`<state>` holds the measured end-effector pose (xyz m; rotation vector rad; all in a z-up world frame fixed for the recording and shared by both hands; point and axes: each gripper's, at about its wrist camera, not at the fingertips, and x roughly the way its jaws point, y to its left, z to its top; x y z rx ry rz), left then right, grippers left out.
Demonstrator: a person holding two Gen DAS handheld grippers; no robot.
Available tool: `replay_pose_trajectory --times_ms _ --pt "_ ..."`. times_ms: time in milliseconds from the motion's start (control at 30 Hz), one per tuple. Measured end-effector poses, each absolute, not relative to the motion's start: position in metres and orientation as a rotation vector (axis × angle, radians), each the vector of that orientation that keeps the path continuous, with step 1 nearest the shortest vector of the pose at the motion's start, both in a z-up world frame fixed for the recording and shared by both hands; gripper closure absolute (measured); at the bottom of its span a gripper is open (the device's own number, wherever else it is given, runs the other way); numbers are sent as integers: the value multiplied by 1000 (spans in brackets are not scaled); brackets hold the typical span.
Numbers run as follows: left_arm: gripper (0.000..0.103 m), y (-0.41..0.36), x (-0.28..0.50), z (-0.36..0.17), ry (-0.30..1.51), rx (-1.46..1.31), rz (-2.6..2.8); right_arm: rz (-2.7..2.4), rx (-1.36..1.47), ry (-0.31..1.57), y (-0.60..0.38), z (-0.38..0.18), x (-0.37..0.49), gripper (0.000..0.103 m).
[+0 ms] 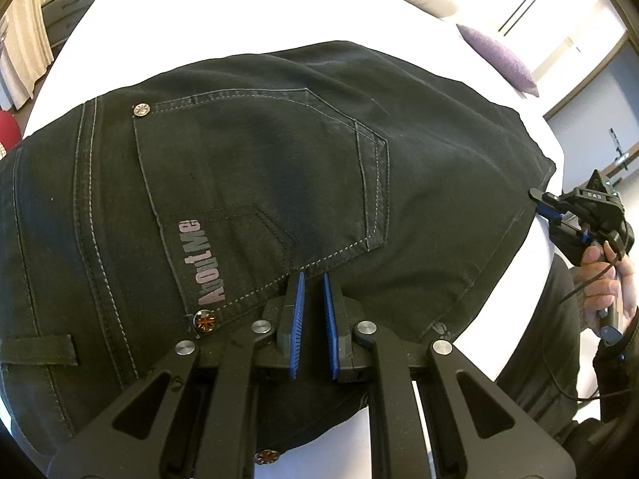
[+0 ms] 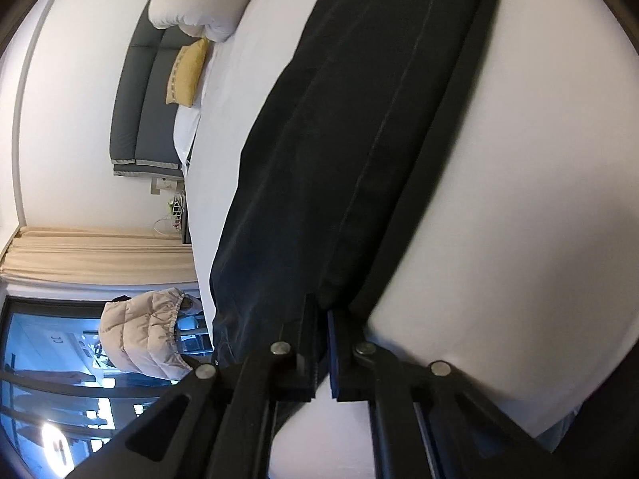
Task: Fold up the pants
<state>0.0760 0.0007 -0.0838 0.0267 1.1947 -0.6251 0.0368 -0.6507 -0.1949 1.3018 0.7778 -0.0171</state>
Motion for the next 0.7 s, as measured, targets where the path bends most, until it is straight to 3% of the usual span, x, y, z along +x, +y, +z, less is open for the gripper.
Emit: replay_pose_trajectory --times_ms 267,367,433,467,600,700 --pt "93 -3 79 -83 1196 30 -636 22 1293 784 -654 -202 31 99" --pt "93 0 79 -84 1193 15 -637 0 1237 805 -661 -189 24 87" --pt "93 0 79 -84 1189 8 -635 -76 1179 812 -668 -170 14 64" --pt "93 2 78 -85 1187 8 -634 -109 1146 803 -669 -159 12 57" --pt "93 4 75 -87 1179 6 -632 -63 973 737 -659 -107 39 55" --pt "93 7 72 -87 1174 -3 -625 140 998 743 -633 -96 93 55"
